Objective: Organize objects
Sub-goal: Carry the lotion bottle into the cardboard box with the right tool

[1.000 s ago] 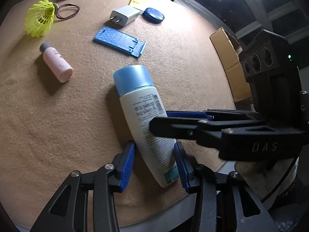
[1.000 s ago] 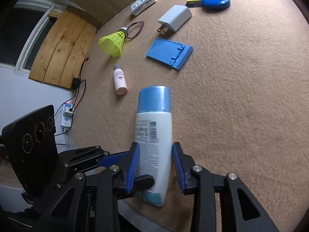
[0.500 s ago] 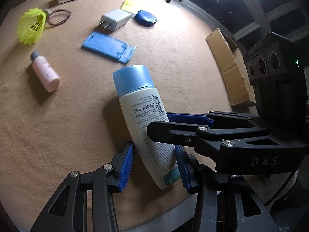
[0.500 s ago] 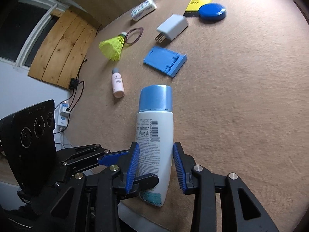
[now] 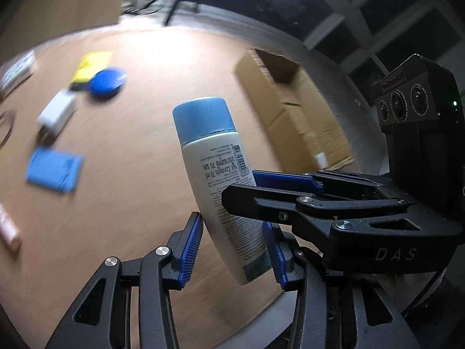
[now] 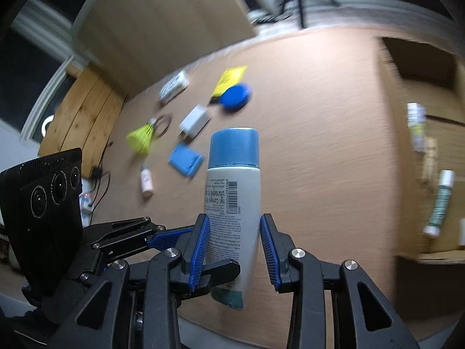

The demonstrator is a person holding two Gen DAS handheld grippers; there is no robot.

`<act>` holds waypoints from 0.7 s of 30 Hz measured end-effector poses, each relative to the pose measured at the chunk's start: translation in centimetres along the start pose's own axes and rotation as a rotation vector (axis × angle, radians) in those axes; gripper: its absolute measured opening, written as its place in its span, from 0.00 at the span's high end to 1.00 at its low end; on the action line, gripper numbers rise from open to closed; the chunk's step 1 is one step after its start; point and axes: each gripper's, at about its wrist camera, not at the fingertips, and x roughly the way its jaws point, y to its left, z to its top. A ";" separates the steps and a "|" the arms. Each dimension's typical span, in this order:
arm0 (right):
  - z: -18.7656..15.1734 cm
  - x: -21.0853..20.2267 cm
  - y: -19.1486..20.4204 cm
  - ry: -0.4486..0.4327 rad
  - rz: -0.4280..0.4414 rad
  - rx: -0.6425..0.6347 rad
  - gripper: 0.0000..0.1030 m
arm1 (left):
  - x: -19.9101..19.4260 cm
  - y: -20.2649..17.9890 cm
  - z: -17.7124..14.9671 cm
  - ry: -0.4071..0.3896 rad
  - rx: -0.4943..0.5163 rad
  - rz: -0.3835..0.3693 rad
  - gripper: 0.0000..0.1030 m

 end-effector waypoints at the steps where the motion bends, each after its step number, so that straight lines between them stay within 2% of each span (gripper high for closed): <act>1: 0.2 -0.9 -0.9 -0.017 -0.011 0.013 0.67 | 0.5 -1.0 0.7 0.001 0.017 -0.010 0.56; 7: 1.3 -4.8 -5.6 -0.093 -0.058 0.073 0.67 | 3.2 -6.4 4.0 0.009 0.107 -0.038 0.56; 13: 2.0 -7.5 -9.7 -0.142 -0.090 0.124 0.67 | 7.0 -11.0 7.0 0.024 0.153 -0.070 0.56; 21: 2.3 -8.8 -12.7 -0.162 -0.108 0.168 0.67 | 10.5 -13.8 9.2 0.045 0.178 -0.085 0.56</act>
